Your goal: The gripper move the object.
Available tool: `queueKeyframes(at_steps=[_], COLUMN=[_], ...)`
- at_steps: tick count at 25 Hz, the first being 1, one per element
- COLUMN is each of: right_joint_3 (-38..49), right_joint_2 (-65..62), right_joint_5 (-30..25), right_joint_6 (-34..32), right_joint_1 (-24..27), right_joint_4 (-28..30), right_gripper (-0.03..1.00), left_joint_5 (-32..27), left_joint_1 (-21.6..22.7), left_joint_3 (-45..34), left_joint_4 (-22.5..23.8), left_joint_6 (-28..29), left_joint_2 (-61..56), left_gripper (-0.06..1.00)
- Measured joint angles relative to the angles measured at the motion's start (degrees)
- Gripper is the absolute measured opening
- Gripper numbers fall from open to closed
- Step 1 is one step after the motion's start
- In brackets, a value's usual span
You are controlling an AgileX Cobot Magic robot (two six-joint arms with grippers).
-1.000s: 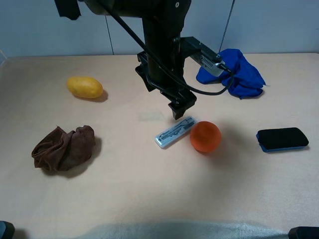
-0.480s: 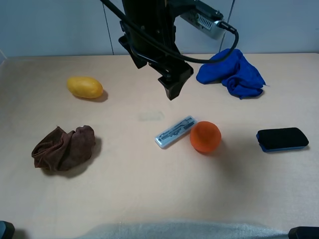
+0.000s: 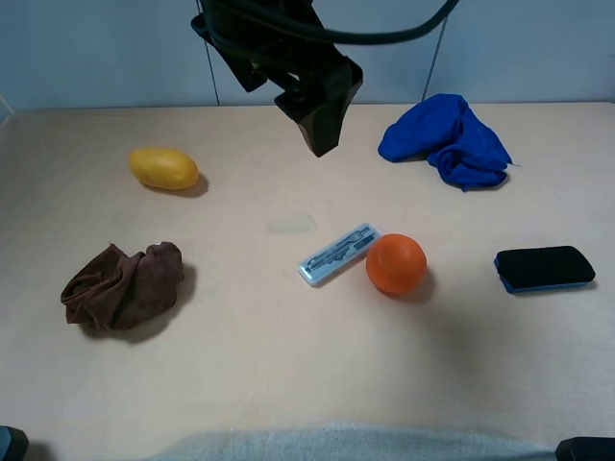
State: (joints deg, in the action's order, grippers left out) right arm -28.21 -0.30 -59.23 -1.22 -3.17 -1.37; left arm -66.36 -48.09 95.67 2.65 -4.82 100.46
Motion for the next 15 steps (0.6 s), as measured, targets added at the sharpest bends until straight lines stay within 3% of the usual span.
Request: queueKeyframes(at_steps=[15], right_joint_3=[0.00], right_joint_2=[0.00], right_joint_5=[0.00], right_joint_6=[0.00], right_joint_1=[0.00], right_joint_4=[0.00], right_gripper=[0.69], left_joint_5=[-0.18], left_joint_1=[0.00], left_joint_3=[-0.10], left_joint_4=[-1.32], left_joint_6=[0.76], left_joint_2=[-12.29], left_gripper=[0.99])
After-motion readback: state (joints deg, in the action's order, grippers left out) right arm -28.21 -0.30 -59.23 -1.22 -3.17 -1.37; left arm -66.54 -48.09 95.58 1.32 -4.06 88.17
